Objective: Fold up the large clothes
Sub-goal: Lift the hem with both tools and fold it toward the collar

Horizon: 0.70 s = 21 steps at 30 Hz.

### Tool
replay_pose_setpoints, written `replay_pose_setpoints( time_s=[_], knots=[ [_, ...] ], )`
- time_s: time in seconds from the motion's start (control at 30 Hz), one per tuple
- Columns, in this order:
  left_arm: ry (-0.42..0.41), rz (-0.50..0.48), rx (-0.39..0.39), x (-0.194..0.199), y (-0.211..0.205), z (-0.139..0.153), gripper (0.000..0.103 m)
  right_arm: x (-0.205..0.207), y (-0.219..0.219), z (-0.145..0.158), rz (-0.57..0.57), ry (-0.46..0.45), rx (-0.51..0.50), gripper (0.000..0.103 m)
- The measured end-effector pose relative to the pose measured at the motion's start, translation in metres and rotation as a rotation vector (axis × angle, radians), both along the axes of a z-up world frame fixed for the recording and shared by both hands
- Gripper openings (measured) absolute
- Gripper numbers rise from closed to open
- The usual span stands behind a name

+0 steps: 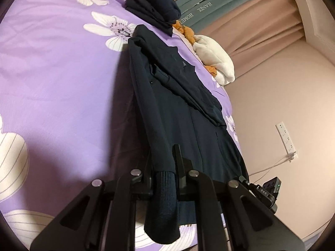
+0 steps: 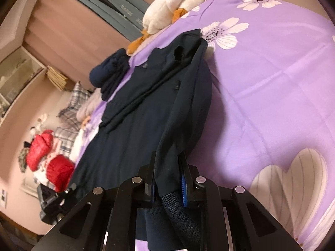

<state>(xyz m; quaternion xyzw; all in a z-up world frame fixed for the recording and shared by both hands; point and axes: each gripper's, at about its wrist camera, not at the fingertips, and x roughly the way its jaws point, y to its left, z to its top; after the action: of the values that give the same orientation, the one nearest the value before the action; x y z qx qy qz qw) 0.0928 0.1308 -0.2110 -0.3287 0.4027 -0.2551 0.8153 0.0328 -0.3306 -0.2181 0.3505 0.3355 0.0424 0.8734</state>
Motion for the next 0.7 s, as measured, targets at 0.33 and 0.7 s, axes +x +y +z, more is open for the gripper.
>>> replay_pose_setpoints(
  time_s=[0.33,0.7],
  knots=[
    [-0.061,-0.017,0.0,-0.009,-0.006,0.015,0.01,-0.013,-0.004,0.008,-0.002,-0.076,0.05,0.015],
    [-0.087,-0.032,0.003,-0.016,-0.008,0.021,0.009,-0.014,-0.002,0.008,0.028,-0.102,0.093,0.015]
  ],
)
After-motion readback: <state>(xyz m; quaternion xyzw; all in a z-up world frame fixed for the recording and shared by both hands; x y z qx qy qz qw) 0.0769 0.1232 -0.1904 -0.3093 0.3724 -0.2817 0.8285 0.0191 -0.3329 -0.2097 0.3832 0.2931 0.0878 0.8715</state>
